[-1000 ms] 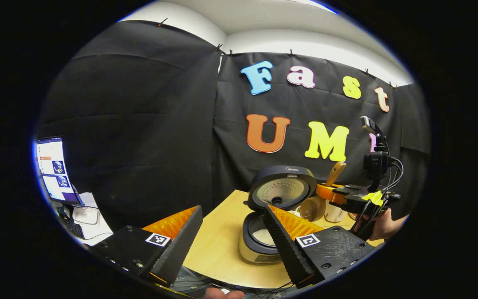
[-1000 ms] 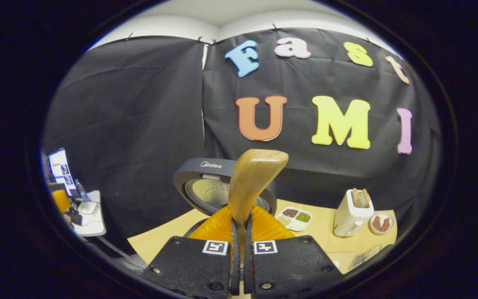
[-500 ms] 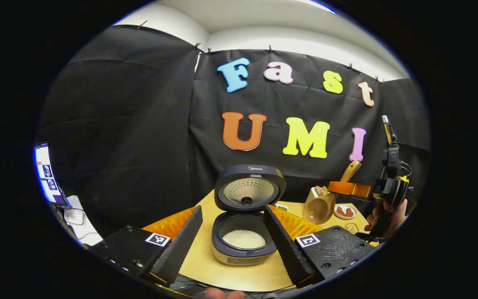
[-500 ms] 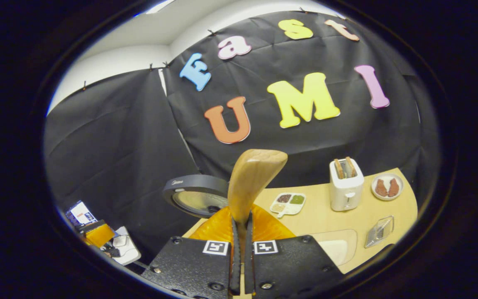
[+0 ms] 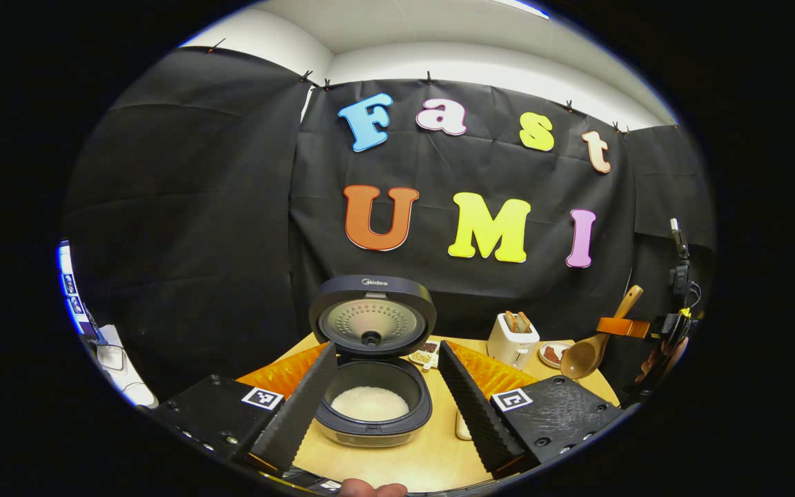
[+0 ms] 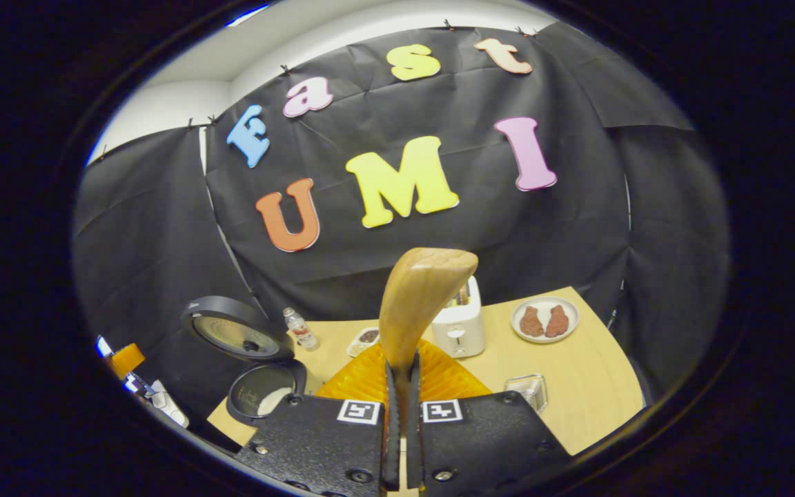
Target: Close the left gripper, press the button to open the rice cooker; take a wooden spoon from the chopstick holder with the right hand, scoop a spoonful of rice and pour it into the rice cooker, then put the wooden spoon back into the chopstick holder.
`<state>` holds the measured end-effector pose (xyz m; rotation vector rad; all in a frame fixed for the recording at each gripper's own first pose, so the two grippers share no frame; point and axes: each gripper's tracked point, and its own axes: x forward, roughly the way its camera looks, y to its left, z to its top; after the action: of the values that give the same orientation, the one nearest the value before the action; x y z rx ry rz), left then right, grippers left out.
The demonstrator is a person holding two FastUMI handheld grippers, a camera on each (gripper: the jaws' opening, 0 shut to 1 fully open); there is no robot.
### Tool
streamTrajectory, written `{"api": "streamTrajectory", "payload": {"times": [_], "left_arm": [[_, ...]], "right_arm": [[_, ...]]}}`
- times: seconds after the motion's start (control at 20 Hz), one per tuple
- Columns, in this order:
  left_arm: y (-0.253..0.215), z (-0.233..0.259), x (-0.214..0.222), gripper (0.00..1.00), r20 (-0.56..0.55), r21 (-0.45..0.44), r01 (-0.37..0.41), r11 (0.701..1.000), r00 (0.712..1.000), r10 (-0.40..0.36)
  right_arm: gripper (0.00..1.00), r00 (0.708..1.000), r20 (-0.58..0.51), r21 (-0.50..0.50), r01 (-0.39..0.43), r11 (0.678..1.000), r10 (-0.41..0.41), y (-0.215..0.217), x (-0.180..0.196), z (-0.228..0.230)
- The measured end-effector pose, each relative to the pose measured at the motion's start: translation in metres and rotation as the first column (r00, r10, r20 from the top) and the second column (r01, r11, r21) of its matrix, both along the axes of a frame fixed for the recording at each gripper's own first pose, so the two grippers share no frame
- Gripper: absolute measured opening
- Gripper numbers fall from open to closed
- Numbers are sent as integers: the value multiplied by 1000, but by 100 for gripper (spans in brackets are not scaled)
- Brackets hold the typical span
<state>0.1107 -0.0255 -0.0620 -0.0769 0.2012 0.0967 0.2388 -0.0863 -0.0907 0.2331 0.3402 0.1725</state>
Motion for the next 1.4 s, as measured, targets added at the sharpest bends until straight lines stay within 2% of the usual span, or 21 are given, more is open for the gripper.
{"api": "streamTrajectory", "payload": {"times": [0.3,0.5,1.05,1.4], "left_arm": [[-18,4,16,95,3,38,-30,999,1000,30],[-20,3,14,95,-20,57,-63,996,998,64],[-26,-1,7,94,-69,73,-135,988,988,140],[-35,-7,7,95,-100,87,-124,988,986,133]], "right_arm": [[9,993,-31,-41,109,993,-111,-87,22,-32],[9,985,-73,-41,155,987,-157,-120,42,-69],[10,976,-153,-38,151,988,-155,-128,81,-167],[11,973,-162,-10,164,986,-164,-128,97,-203]]}}
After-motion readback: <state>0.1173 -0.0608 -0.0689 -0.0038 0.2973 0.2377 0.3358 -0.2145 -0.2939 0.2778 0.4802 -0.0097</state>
